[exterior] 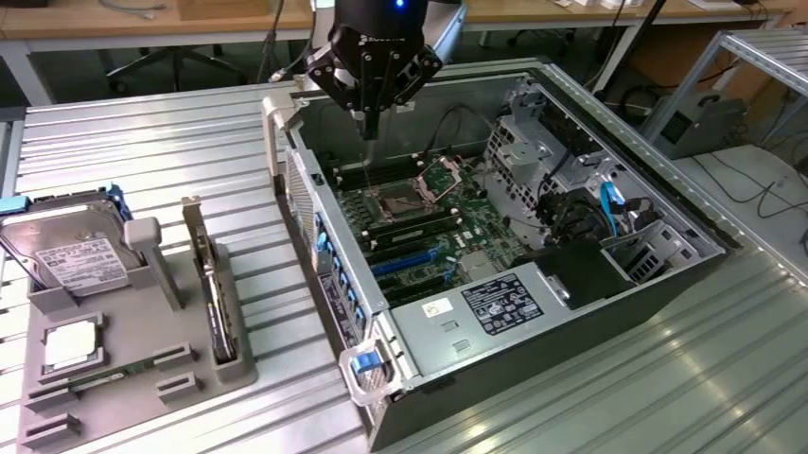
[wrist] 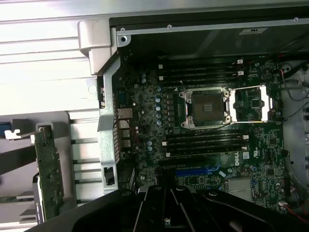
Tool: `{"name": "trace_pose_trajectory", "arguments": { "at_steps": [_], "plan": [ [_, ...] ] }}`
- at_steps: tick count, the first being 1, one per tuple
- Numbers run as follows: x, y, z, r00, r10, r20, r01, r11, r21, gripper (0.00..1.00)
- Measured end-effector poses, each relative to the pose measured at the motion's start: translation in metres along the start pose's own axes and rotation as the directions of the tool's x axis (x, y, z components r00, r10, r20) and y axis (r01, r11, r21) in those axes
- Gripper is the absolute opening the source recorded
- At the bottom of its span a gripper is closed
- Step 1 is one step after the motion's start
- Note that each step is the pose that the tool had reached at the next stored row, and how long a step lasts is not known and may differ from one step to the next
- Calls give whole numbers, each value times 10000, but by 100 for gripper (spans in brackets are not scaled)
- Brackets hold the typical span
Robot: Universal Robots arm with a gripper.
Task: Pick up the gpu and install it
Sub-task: 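Reach for the gpu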
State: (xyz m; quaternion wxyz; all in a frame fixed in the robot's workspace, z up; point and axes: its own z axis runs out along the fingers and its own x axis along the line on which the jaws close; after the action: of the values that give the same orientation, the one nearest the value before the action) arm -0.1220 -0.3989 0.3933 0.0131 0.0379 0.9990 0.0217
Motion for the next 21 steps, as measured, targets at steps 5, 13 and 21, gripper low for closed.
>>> {"name": "trace_pose_trajectory", "arguments": {
  "at_steps": [5, 13, 21],
  "plan": [
    [47, -3, -1, 10000, -1, 0, 1, 10000, 0, 11],
    [320, -24, -9, 10000, 1, 1, -1, 10000, 0, 11],
    [534, -40, -15, 10000, 0, 0, 0, 10000, 0, 11]
  ]
}}
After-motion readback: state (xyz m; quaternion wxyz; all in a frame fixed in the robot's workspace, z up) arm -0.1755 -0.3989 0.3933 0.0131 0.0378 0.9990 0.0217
